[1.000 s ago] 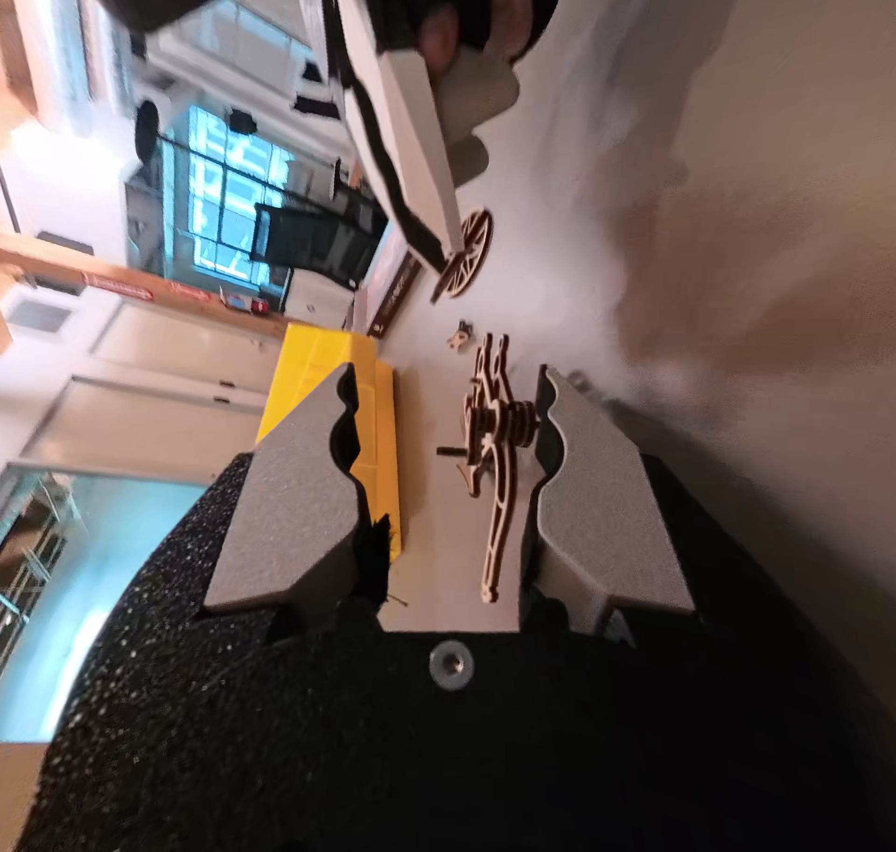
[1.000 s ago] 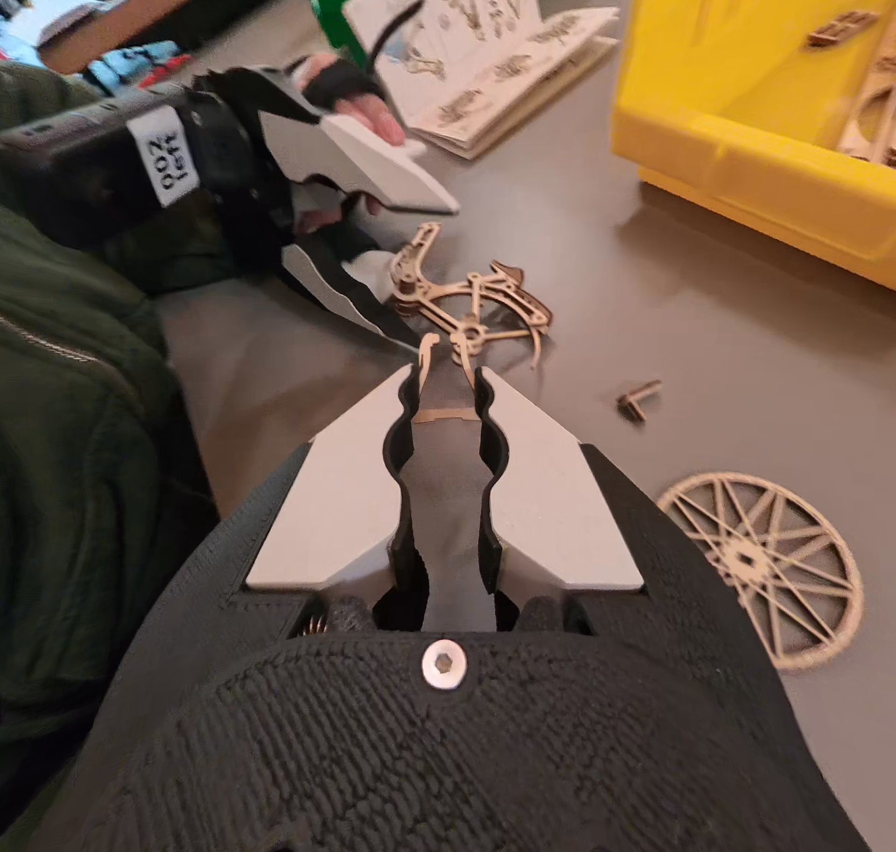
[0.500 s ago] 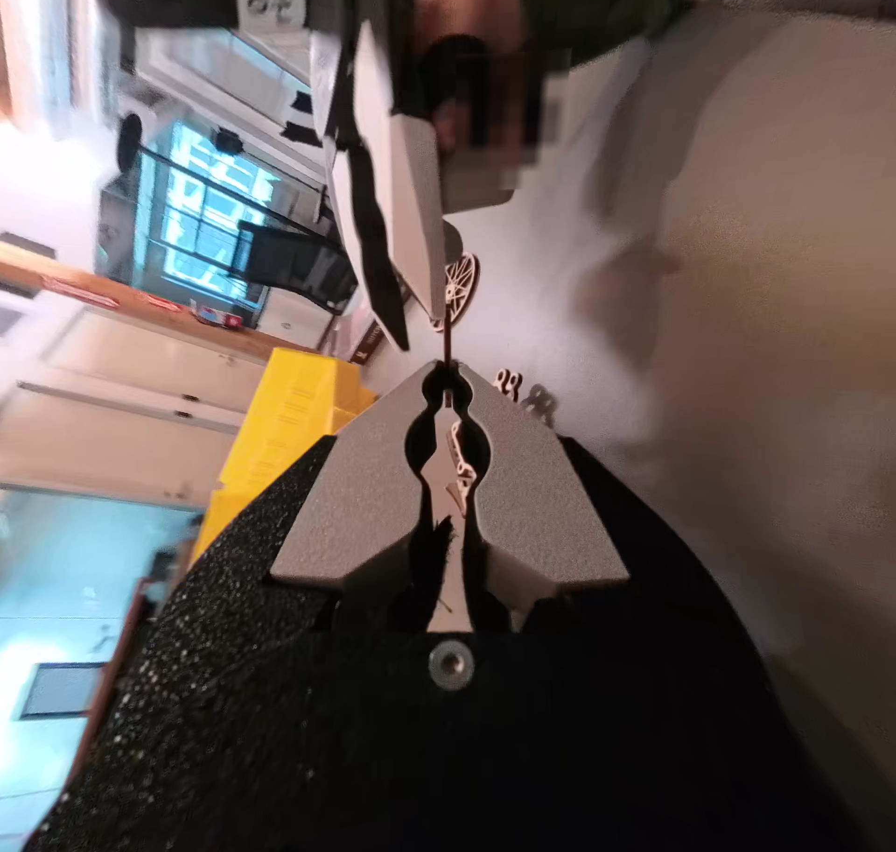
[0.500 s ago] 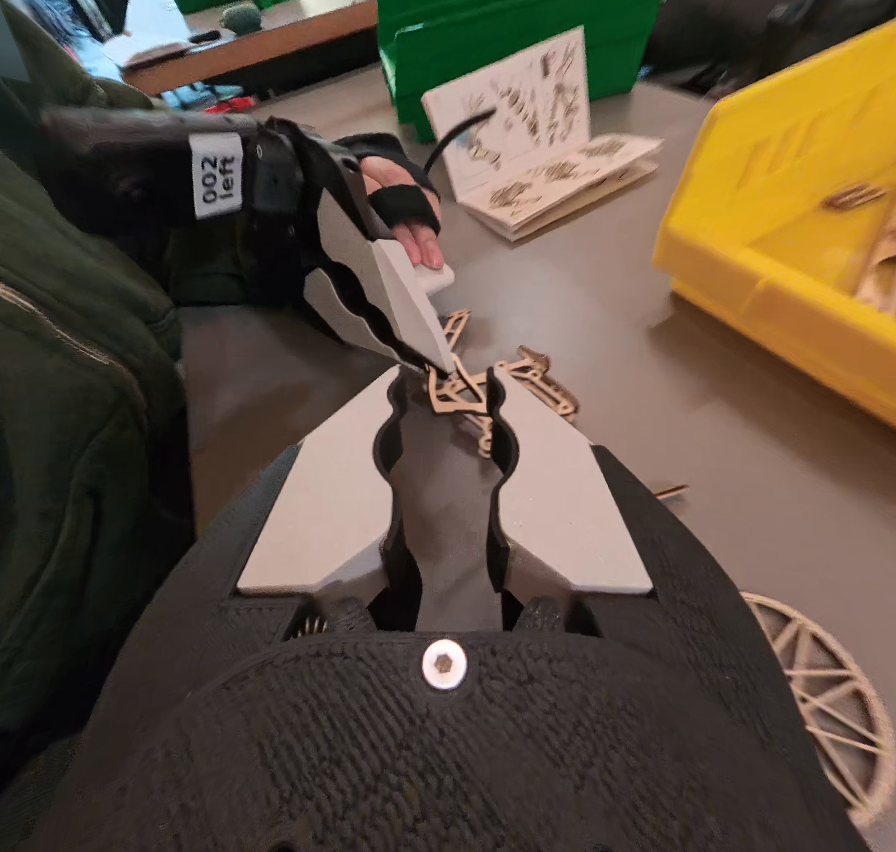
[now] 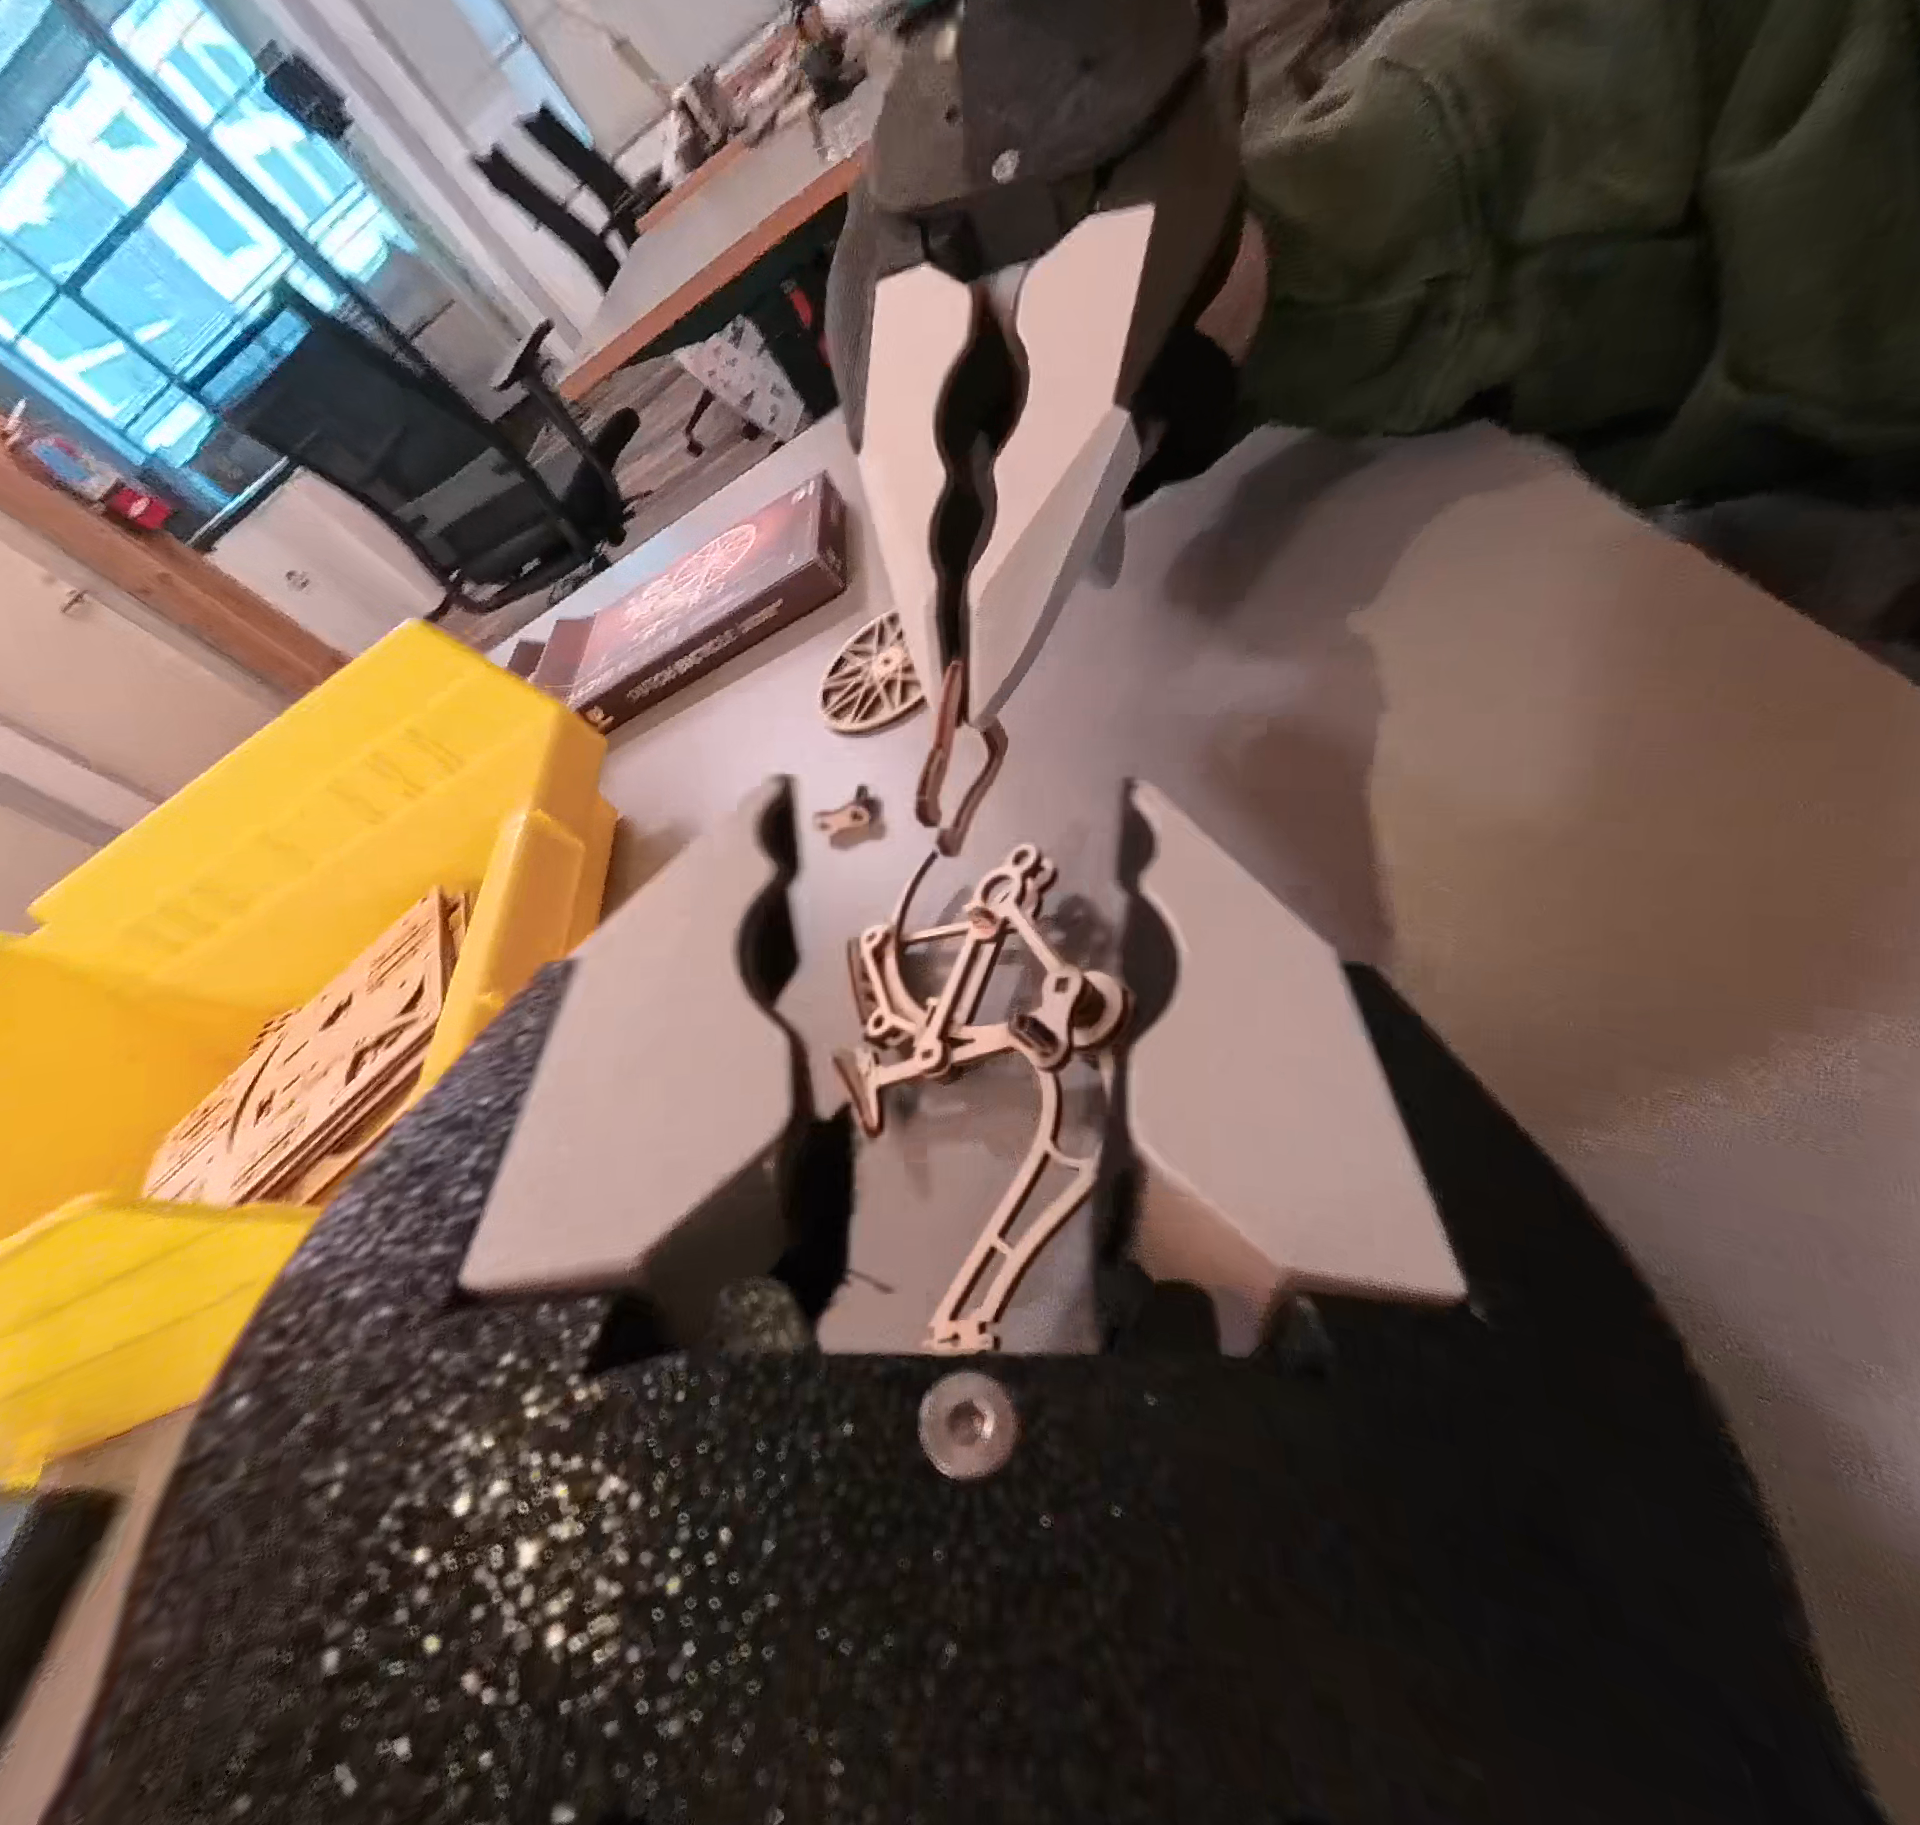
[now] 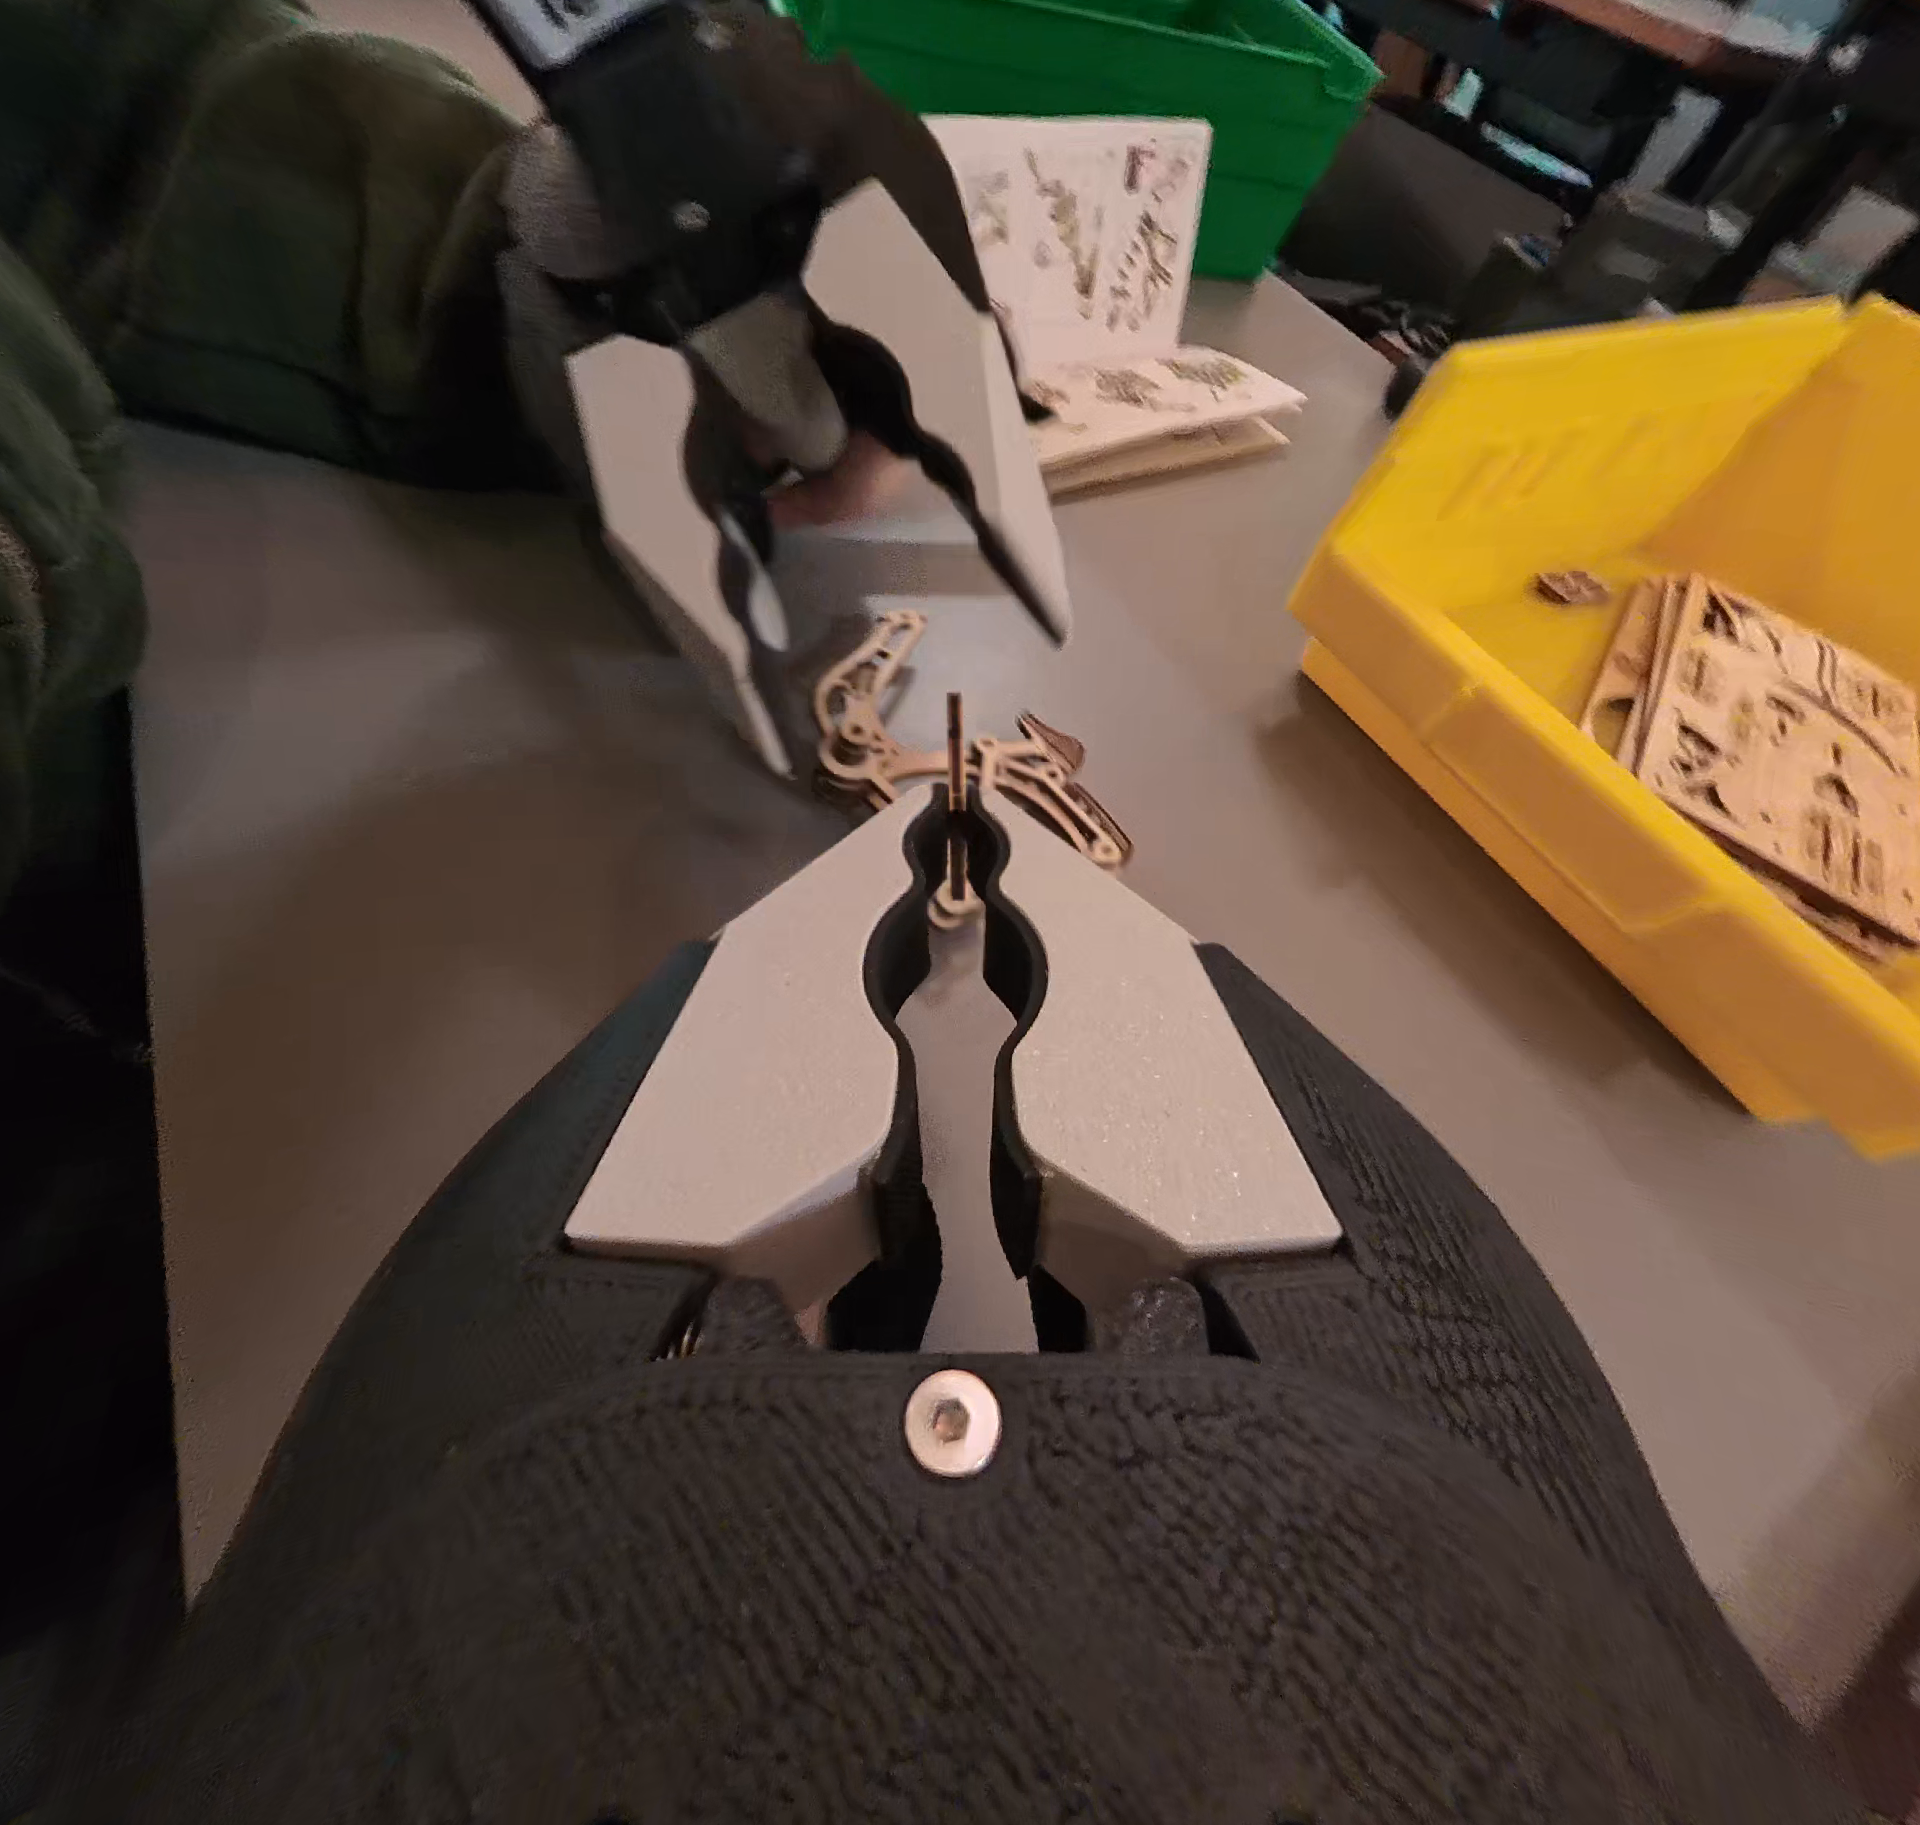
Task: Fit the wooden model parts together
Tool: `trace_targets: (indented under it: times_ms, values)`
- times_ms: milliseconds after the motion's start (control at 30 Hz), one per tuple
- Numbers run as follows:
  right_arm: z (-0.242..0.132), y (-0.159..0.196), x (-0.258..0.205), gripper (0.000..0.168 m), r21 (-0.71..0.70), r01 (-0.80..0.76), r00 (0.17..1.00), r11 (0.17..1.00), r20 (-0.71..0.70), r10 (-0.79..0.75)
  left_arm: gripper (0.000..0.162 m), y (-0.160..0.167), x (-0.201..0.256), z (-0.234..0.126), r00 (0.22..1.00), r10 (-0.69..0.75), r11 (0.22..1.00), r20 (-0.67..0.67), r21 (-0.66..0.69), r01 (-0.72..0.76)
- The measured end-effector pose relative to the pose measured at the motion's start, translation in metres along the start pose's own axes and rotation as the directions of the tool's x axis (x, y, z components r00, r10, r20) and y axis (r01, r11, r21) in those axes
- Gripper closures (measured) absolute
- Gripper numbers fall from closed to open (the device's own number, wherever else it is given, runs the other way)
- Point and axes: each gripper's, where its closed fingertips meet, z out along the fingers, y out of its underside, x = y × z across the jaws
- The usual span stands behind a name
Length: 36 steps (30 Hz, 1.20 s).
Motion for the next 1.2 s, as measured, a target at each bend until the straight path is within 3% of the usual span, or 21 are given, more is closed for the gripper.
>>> trace_targets:
  times_ms: [33,133,233,367,433,567,700,867,1200]
  values:
    - [-0.002,0.005,0.005,0.168,-0.023,-0.033,0.999,0.999,-0.015,0.033,0.089,0.004,0.001,0.003,1.0,0.008,0.999,0.003,-0.038,-0.007]
    - [-0.005,0.026,0.012,0.168,-0.133,-0.102,0.994,0.986,-0.038,0.098,0.072,0.021,0.01,0.013,0.998,0.057,0.985,-0.015,-0.165,-0.058]
    - [-0.005,0.041,0.012,0.168,-0.214,-0.144,0.99,0.966,-0.044,0.138,0.084,0.031,0.005,0.016,0.992,0.122,0.964,0.025,-0.242,-0.113]
    - [0.003,0.039,0.009,0.168,-0.212,-0.175,0.985,0.962,-0.028,0.172,0.099,0.049,-0.025,0.006,0.97,0.181,0.931,0.163,-0.345,-0.116]
    - [0.006,0.037,0.01,0.167,-0.205,-0.182,0.983,0.962,-0.033,0.179,0.099,0.059,-0.034,0.001,0.961,0.202,0.91,0.189,-0.398,-0.113]
    - [0.004,0.031,0.019,0.168,-0.14,-0.233,0.972,0.962,-0.057,0.227,0.105,0.065,-0.03,-0.001,0.962,0.243,0.893,0.121,-0.415,-0.173]
    - [0.004,0.028,0.023,0.168,-0.091,-0.284,0.958,0.955,-0.065,0.279,0.131,0.07,-0.02,-0.001,0.956,0.291,0.852,0.044,-0.466,-0.238]
    - [0.013,0.028,0.02,0.168,-0.101,-0.304,0.953,0.947,-0.03,0.302,0.152,0.076,-0.015,0.001,0.946,0.323,0.803,0.011,-0.533,-0.268]
    - [0.022,0.031,0.016,0.168,-0.135,-0.276,0.96,0.952,0.002,0.279,0.152,0.08,-0.021,-0.001,0.974,0.222,0.819,0.055,-0.552,-0.156]
